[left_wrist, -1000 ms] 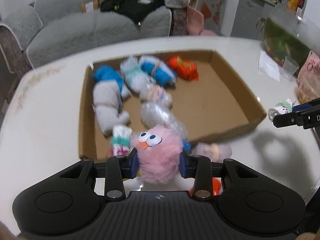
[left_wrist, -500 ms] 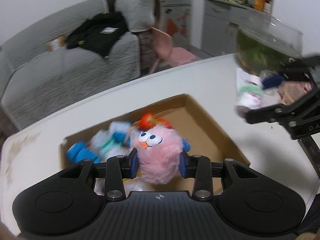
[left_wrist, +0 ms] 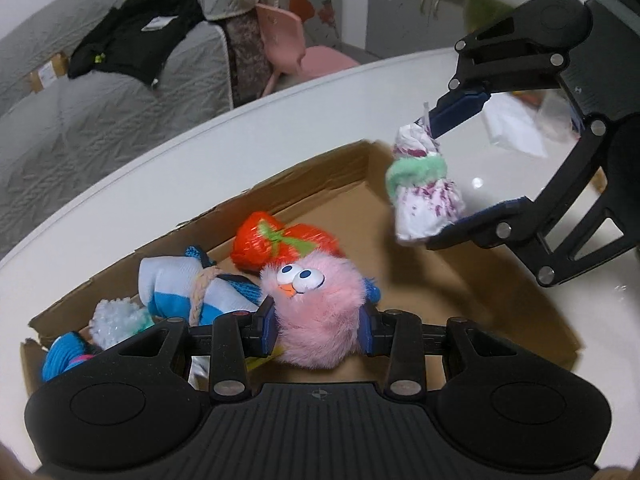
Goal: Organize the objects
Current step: 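Carry both items into the tray and open both tools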
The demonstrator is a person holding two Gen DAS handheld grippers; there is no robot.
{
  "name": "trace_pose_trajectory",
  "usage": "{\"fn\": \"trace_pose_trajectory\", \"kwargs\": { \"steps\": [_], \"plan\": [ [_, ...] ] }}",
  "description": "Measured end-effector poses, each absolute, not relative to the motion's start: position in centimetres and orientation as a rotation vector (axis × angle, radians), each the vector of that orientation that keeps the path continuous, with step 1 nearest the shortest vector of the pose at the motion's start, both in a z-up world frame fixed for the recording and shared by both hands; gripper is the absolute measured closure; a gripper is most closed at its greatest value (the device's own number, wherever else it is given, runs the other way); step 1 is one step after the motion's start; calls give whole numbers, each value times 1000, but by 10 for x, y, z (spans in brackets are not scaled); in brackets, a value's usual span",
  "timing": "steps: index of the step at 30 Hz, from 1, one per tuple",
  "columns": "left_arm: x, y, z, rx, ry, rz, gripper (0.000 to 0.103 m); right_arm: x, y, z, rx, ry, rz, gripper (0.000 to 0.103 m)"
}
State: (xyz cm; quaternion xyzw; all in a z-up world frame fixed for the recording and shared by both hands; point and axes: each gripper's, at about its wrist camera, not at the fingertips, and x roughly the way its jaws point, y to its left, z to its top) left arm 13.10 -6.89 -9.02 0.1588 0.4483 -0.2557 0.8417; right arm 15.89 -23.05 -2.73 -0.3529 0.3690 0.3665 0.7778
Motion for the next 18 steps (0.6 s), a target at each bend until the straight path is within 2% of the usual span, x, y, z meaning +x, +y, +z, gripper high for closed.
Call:
{"fn": "trace_pose_trajectory", "kwargs": {
  "steps": [12, 16, 17, 18],
  "plan": [
    [152, -70, -100, 308, 954, -557, 57, 172, -212, -61, -910, 861, 862, 46],
    [152, -70, -102, 313, 974, -562, 48, 170, -212, -61, -883, 881, 856, 44],
    [152, -70, -104, 313, 984, -559, 40, 169, -210, -60, -878, 884, 853, 44],
    [151, -70, -104, 312, 985, -559, 36, 167, -209, -59, -875, 886, 851, 43]
  ]
}}
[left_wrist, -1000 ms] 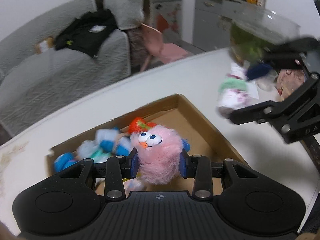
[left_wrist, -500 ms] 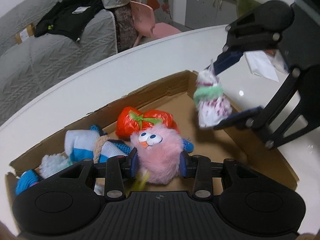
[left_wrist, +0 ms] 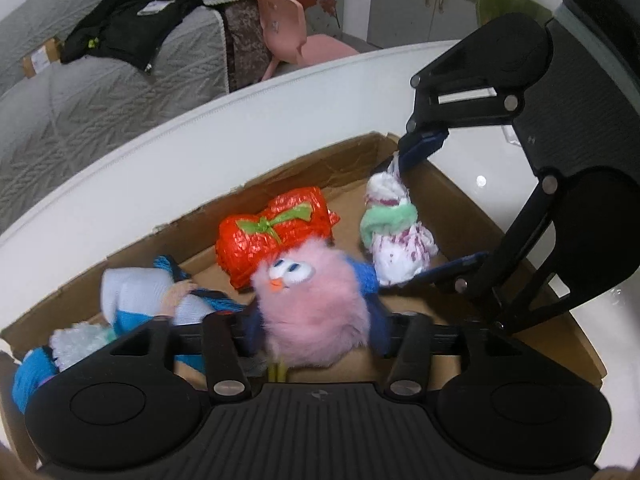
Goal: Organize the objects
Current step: 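Carry both items into the tray and open both tools, then move both tools back to the pile and grasp the lilac sock roll with the right tool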
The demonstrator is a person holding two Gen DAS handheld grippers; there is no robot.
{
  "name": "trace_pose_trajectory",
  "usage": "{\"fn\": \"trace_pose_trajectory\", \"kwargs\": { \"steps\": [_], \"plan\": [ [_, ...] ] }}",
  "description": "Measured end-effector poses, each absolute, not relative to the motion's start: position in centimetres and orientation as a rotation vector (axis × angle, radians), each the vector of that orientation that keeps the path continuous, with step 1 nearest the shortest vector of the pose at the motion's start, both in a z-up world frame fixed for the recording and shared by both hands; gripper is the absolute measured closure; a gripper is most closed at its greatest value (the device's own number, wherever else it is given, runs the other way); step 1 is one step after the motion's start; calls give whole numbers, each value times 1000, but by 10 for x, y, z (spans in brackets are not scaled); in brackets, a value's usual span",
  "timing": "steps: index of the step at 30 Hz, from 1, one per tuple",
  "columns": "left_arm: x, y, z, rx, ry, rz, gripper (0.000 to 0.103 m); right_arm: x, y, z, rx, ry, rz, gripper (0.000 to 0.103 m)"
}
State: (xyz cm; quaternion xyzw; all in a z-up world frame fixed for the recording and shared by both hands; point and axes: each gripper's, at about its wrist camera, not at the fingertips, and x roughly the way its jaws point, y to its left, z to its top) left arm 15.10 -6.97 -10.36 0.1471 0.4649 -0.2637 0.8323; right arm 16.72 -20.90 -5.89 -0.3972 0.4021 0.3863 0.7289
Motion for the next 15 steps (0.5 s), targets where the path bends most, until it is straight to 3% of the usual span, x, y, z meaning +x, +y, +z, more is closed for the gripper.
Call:
{"fn": "trace_pose_trajectory", "kwargs": {
  "steps": [6, 10, 15],
  "plan": [
    [148, -72, -99, 316, 972, -547, 27, 158, -201, -60, -872, 890, 831, 33],
    [149, -68, -94, 275, 974, -507, 18, 150, -199, -58, -872, 893, 821, 32],
    [140, -60, -84, 272, 974, -473, 15, 154, -203, -52, -849, 900, 795, 29]
  ]
}}
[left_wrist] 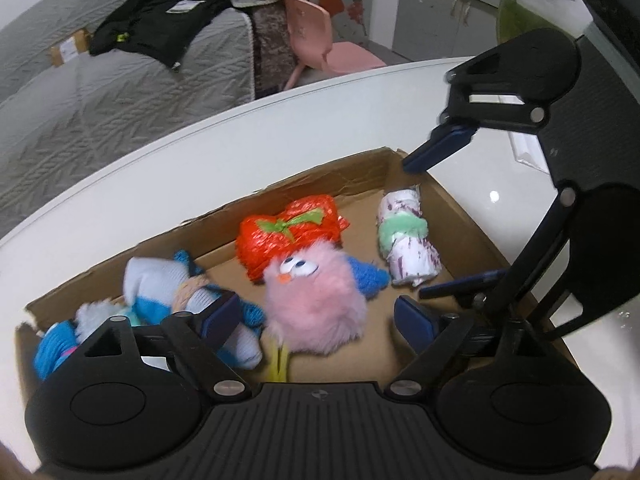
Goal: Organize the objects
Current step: 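Move both tools back to the pile and grasp the lilac sock roll with the right tool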
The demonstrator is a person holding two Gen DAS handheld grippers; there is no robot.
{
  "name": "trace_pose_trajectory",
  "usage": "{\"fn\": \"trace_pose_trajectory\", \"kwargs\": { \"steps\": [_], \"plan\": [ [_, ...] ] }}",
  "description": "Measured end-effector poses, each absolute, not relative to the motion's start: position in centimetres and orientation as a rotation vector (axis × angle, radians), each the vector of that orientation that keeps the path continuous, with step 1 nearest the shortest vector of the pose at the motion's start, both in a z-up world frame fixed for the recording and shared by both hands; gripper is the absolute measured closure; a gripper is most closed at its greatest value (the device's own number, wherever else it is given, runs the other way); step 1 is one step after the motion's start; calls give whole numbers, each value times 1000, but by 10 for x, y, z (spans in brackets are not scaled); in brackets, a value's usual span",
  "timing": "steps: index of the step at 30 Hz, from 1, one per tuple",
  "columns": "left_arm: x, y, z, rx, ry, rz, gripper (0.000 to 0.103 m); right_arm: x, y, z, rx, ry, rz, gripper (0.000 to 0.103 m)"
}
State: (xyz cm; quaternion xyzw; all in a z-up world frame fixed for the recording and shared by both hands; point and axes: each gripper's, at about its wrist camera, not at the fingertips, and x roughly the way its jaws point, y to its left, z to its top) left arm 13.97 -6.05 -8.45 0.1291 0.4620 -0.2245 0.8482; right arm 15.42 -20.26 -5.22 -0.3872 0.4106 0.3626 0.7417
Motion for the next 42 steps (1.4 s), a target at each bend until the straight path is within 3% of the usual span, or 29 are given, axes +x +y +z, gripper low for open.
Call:
{"fn": "trace_pose_trajectory", "kwargs": {
  "steps": [24, 32, 42],
  "plan": [
    [18, 35, -20, 85, 949, -237, 6, 63, -212, 8, -431, 878, 628, 20],
    [-50, 52, -42, 94, 1058, -169, 5, 17, -197, -20, -170, 966, 535, 12],
    [-83, 47, -67, 110, 1122, -204, 5, 33, -177, -59, -80, 1092, 407, 12]
  ]
}}
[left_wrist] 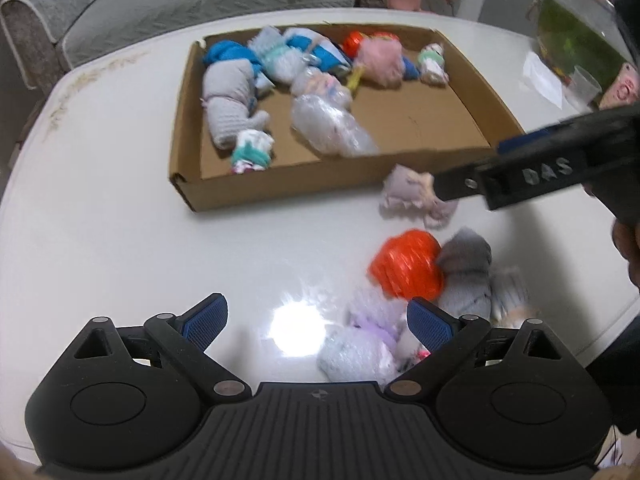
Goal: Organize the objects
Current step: 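Move both tools back to the pile and grasp the lilac sock roll with the right tool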
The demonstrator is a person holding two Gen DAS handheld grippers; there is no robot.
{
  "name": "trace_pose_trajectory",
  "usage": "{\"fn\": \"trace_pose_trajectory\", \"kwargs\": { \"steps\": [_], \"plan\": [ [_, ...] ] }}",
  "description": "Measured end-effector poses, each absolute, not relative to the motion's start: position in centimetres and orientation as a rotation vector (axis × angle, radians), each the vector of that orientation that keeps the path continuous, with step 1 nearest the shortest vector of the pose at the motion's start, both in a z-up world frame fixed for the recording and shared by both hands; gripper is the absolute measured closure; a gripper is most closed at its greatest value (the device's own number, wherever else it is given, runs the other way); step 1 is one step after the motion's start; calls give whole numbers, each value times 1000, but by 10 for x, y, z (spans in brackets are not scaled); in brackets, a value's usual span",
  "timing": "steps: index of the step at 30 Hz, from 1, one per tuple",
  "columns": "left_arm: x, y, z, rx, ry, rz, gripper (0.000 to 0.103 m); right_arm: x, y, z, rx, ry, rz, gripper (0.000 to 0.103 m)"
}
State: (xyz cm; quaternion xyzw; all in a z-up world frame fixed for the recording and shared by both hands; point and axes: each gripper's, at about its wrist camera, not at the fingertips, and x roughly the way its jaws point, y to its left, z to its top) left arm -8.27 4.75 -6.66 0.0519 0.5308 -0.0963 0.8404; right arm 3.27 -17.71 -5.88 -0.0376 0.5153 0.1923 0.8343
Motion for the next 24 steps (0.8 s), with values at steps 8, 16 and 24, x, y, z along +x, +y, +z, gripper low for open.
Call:
{"fn": "trace_pose_trajectory", "kwargs": {
  "steps": [8, 16, 24],
  "plan": [
    [-83, 49, -89, 136, 1165, -204, 8, 54, -168, -80, -99, 1151, 394, 13],
    [-84, 46, -92, 104, 1166, -262, 29, 67, -166, -89, -168, 1171, 399, 63],
    [-87, 38, -90, 80, 1158, -306, 59, 74, -183, -83, -154, 1178, 430, 67]
  ]
}}
